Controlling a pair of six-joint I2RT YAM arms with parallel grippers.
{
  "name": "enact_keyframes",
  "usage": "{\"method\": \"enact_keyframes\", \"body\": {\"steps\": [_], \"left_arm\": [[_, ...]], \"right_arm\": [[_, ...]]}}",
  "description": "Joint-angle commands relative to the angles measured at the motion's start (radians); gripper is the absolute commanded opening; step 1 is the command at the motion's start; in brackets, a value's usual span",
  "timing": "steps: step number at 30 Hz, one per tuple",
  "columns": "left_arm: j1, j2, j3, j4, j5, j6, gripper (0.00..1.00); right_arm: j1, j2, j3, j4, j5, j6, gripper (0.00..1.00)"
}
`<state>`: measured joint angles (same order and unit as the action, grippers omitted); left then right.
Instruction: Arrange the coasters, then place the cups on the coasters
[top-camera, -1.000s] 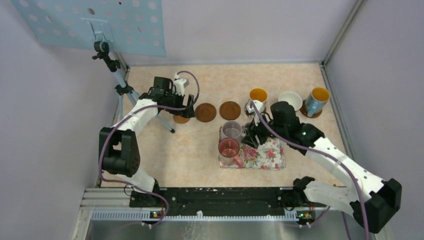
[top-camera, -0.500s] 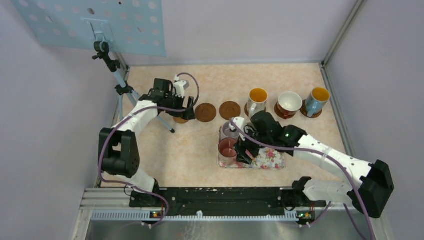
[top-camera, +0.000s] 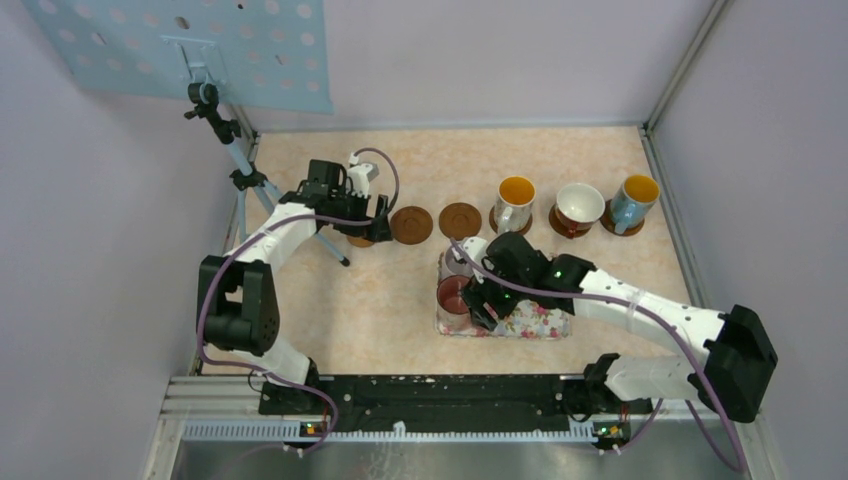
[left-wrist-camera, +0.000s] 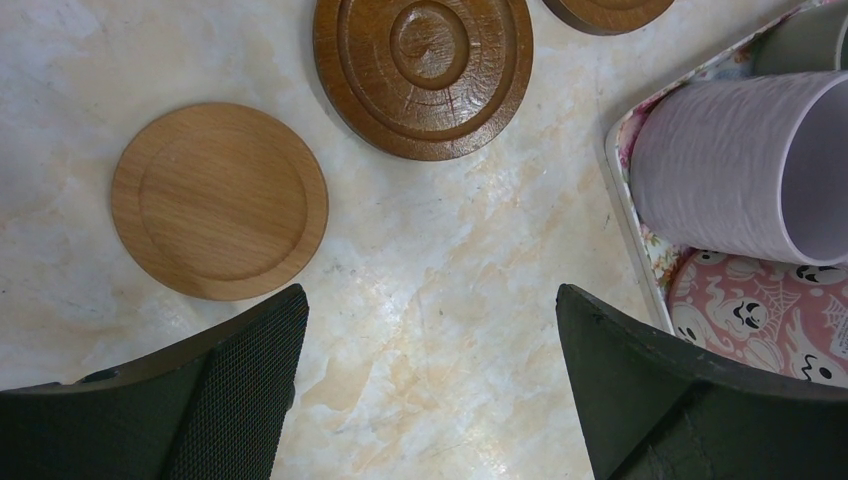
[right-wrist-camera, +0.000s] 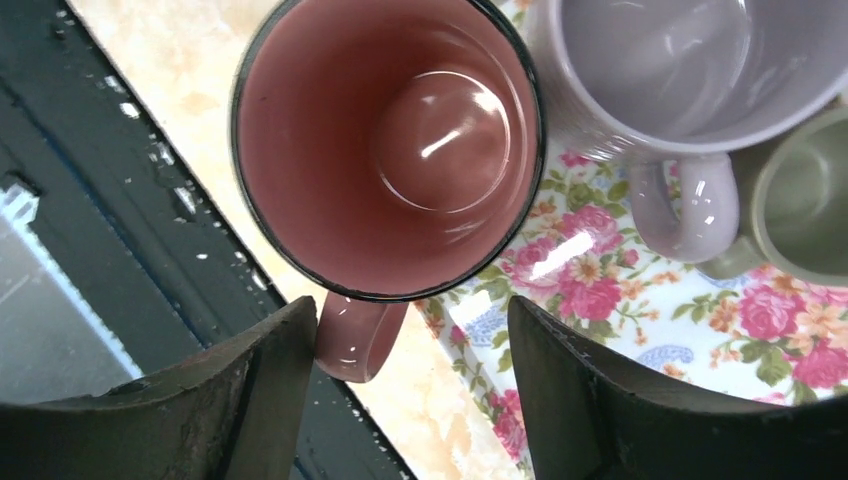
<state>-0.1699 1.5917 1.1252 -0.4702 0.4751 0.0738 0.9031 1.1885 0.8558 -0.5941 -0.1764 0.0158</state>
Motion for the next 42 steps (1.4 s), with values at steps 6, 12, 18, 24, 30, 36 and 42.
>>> {"method": "enact_keyframes", "body": {"steps": [6,12,18,24,30,36,42], "left_arm": [[0.003,-0.055,-0.027,0.041,0.016,-0.012,0.99],[0.003,-0.043,-0.026,0.046,0.019,-0.014,0.99],[0.003,-0.036,-0.021,0.045,0.02,-0.023,0.99],[0.003,-0.03,-0.028,0.045,0.022,-0.037,0.99],[0.003,-0.023,-0.025,0.038,0.026,-0.043,0.99],[0.003,-0.023,-0.028,0.031,0.042,-0.068,0.99],[0.003,-0.026,-0.011,0.029,0.031,-0.058,0.99]], "right_arm": [[0.01,0.002,-0.003,0.041,0.168,0.068,0.55],[0.011,0.02,-0.009,0.07,0.082,-0.008,0.51],[0.01,0.056,-0.01,0.078,0.071,-0.084,0.47],[0.011,0.053,-0.045,0.115,0.078,-0.1,0.47],[0.01,0.039,-0.066,0.128,0.084,-0.142,0.27],[0.012,-0.054,-0.087,0.132,-0.013,-0.206,0.0],[0.011,-0.177,-0.103,0.149,-0.097,-0.29,0.0]]}}
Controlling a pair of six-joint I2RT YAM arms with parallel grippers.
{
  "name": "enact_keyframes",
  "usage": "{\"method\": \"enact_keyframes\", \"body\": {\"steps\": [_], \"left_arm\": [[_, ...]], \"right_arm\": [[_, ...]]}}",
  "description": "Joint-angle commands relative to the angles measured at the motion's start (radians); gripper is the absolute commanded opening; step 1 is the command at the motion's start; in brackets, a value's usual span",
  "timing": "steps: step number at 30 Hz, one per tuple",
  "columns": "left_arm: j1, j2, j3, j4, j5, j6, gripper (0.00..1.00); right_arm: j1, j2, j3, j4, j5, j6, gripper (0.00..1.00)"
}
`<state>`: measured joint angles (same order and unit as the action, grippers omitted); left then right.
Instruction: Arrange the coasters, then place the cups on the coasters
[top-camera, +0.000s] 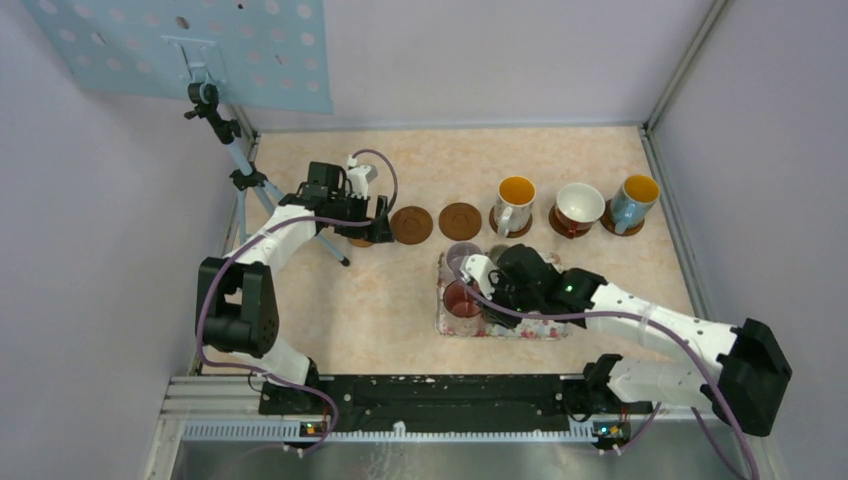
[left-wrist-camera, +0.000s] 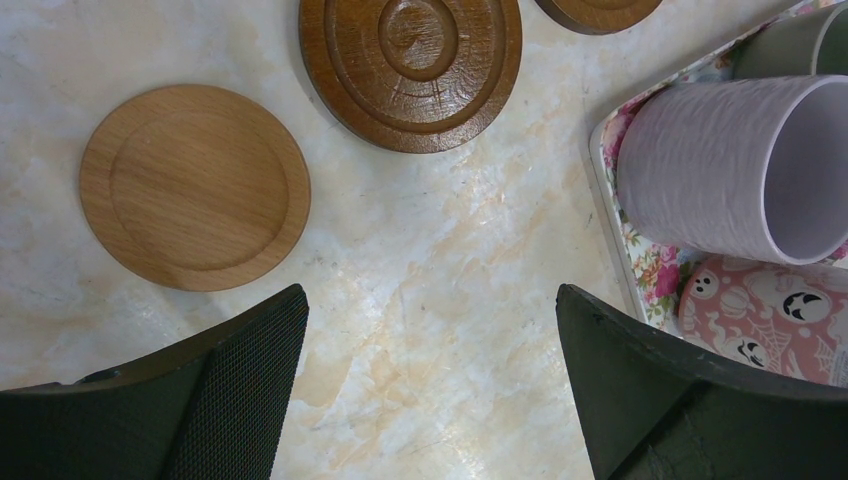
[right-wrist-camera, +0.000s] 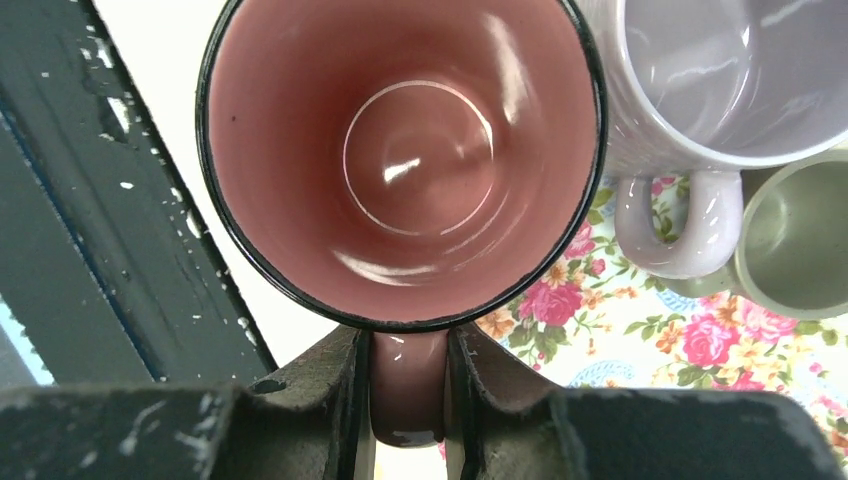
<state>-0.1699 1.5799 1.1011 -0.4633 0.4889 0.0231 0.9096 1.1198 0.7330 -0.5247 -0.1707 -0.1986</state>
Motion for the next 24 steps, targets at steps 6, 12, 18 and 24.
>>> {"method": "enact_keyframes", "body": {"steps": [6,12,18,24], "left_arm": [[0.003,-0.011,0.036,0.019,0.01,-0.003,0.99],[0.003,-0.017,0.048,0.02,0.002,0.004,0.99],[0.003,-0.014,0.064,0.035,0.005,-0.017,0.99],[0.003,-0.013,0.085,0.05,-0.001,-0.018,0.99]], "right_arm": [[0.004,-0.184,0.039,0.185,-0.13,-0.105,0.0],[0.005,-0.139,0.168,0.273,-0.092,-0.034,0.0],[0.003,0.002,0.346,0.325,0.21,0.149,0.0],[0.002,0.127,0.468,0.311,0.601,0.287,0.0]]}}
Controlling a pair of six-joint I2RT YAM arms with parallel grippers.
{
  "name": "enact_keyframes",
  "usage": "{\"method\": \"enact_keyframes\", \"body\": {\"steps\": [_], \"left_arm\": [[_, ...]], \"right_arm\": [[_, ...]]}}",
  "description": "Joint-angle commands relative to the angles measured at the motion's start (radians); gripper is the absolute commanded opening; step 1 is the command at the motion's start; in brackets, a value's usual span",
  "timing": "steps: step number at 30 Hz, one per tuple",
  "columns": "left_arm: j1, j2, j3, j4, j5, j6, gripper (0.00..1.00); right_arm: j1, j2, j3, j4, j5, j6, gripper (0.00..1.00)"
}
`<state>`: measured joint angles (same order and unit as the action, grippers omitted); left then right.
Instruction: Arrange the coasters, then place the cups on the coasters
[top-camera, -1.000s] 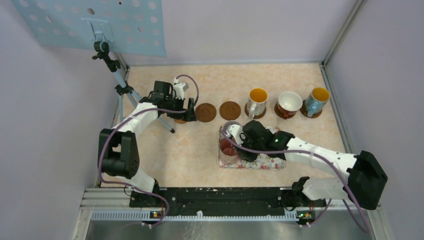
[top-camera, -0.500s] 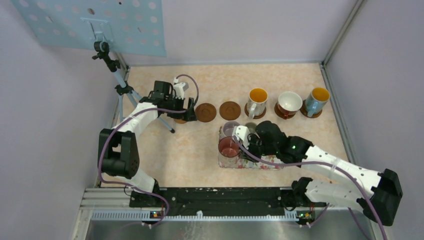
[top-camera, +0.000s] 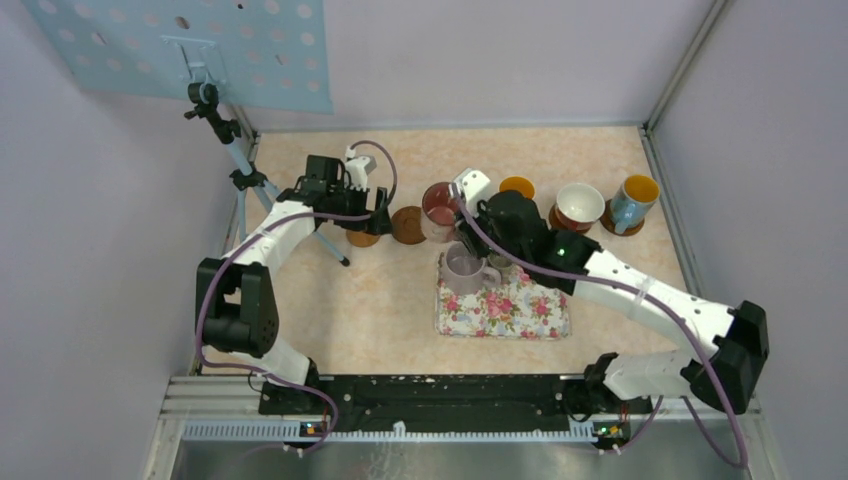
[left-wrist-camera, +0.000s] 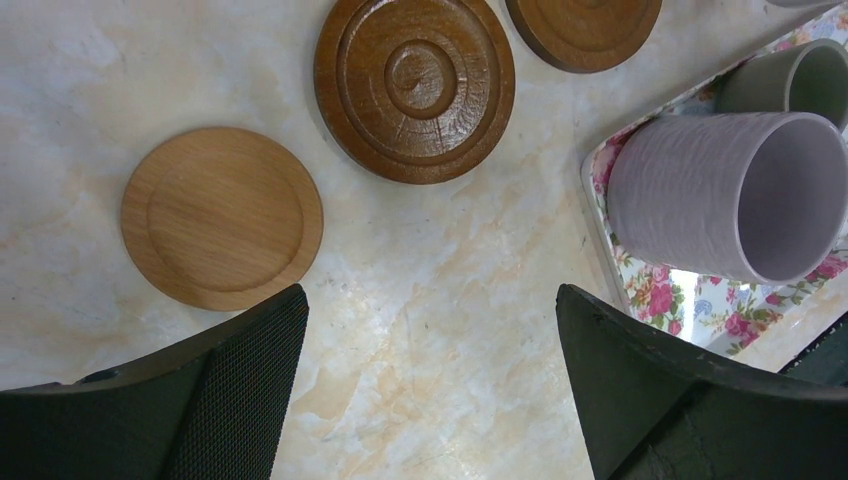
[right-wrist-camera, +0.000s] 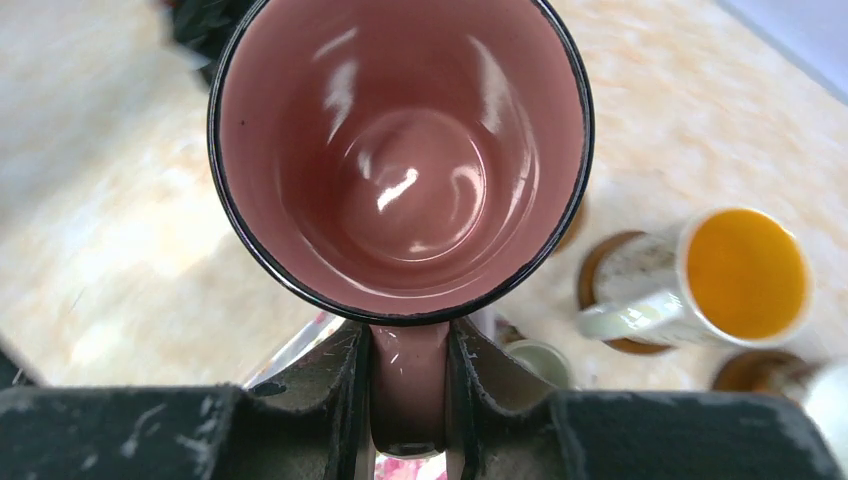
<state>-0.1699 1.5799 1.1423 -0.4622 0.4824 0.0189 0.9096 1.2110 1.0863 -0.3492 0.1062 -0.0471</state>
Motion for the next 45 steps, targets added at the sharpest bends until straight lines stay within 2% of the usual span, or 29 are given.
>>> {"method": "enact_keyframes", "body": {"steps": [1,6,10,19,30,38,45], "left_arm": [[0.003,-0.012,0.044,0.055,0.005,-0.014,0.99],[0.003,-0.017,0.036,0.085,0.009,-0.051,0.99],[0.004,-0.019,0.034,0.101,-0.009,-0.05,0.99],[0.005,-0.04,0.004,0.134,-0.013,-0.057,0.99],[0.012,-0.041,0.005,0.141,-0.022,-0.056,0.99],[0.013,-0.045,0.002,0.146,-0.021,-0.047,0.99],[0.016,-0.052,-0.001,0.145,-0.029,-0.042,0.99]], "right_arm": [[0.002,0.057,0.135,0.122,0.379,0.163,0.0],[0.002,0.181,0.237,-0.015,0.608,0.397,0.0],[0.002,0.271,0.311,-0.103,0.628,0.527,0.0],[0.001,0.415,0.391,-0.116,0.721,0.829,0.0],[0.0,0.547,0.439,-0.093,0.84,0.948,0.0],[-0.031,0.646,0.504,-0.177,0.795,1.072,0.0],[-0.043,0.7,0.518,-0.155,0.821,1.058,0.0]]}}
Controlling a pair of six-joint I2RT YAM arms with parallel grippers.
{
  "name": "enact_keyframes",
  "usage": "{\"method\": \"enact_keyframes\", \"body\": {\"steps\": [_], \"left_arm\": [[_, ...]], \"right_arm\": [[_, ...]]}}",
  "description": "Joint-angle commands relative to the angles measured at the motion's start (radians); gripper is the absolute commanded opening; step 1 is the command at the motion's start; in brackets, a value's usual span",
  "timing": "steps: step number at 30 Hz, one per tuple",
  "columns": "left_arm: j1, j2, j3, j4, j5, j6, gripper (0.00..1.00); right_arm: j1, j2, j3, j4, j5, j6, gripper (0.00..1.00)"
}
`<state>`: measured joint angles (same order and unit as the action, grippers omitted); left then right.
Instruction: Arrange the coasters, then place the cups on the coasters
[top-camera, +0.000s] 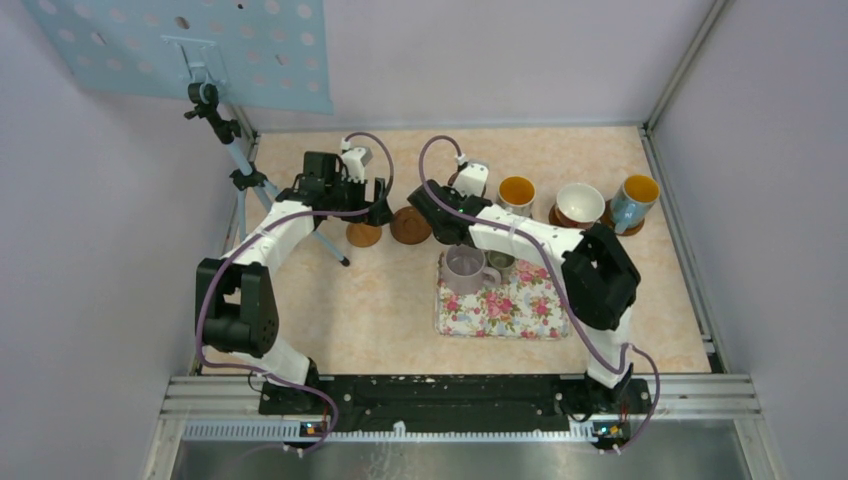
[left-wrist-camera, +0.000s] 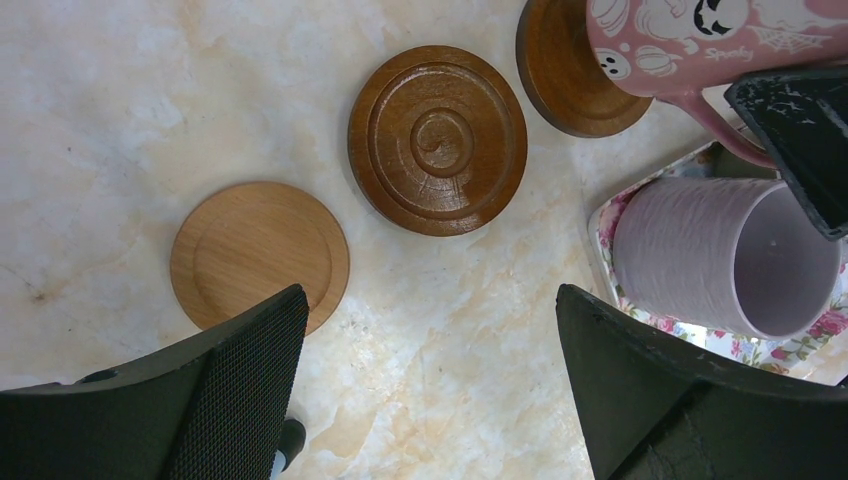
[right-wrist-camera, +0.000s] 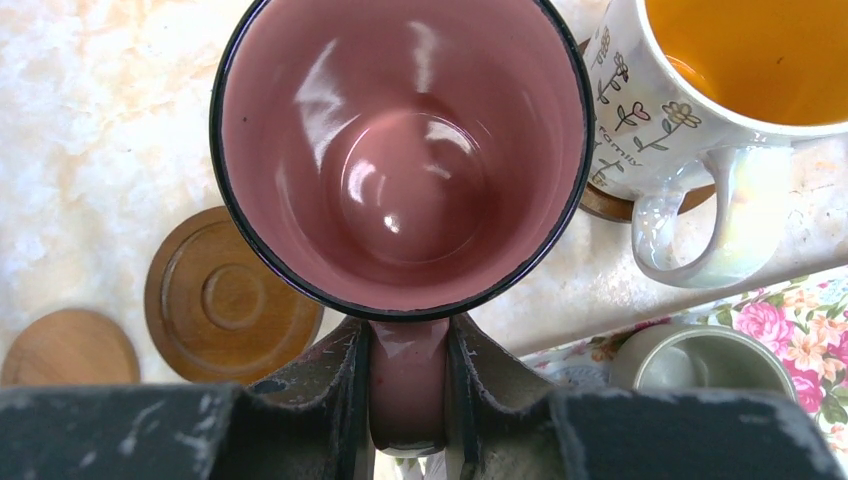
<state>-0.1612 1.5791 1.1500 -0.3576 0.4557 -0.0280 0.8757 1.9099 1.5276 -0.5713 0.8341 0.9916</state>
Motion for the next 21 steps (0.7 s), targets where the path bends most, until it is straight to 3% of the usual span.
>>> {"method": "enact_keyframes", "body": {"steps": [1,21], "left_arm": [[0.008,-0.052,-0.009,0.042,-0.004,0.004,0.99],[0.023,-0.042,-0.006,0.037,-0.014,-0.005,0.99]], "right_arm": [[-0.01,0.007,0.077,0.079,0.103,0.011,0.0],[-0.015,0.061,0.078,0.068,0.089,0.035,0.0]]}}
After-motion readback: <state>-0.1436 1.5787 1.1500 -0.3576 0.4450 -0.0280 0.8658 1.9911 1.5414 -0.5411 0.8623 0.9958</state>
